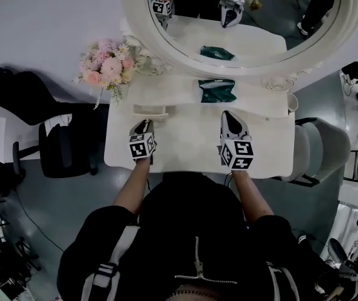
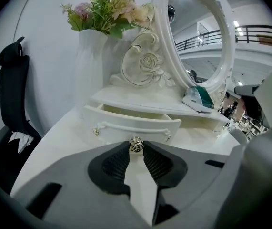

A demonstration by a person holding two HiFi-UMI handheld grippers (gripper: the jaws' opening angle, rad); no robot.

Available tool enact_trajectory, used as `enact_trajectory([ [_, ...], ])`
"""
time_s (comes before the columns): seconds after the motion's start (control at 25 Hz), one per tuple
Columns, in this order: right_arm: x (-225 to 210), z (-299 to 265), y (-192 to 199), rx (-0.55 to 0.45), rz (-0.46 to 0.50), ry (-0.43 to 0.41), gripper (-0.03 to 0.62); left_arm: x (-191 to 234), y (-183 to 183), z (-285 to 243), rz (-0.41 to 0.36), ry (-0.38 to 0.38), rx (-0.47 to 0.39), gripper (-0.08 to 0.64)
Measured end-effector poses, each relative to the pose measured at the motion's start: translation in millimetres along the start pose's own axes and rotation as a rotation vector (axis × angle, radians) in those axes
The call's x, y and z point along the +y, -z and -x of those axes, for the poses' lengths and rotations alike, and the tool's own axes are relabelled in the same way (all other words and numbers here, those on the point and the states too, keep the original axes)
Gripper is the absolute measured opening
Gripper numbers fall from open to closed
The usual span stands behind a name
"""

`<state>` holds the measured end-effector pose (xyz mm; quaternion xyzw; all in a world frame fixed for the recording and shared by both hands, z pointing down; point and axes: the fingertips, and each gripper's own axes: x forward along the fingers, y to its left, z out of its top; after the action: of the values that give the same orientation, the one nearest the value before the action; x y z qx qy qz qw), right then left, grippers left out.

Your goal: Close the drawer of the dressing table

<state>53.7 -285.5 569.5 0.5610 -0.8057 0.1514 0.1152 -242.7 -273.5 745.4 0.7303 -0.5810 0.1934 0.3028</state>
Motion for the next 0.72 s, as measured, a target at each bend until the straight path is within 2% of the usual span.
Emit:
enact_trajectory([
  [0.72, -13.8, -15.6, -1.7, 0.015, -0.008, 0.022, 0.002, 4.3, -6.9, -27.6, -0.015, 0.005, 0.038, 0.095],
])
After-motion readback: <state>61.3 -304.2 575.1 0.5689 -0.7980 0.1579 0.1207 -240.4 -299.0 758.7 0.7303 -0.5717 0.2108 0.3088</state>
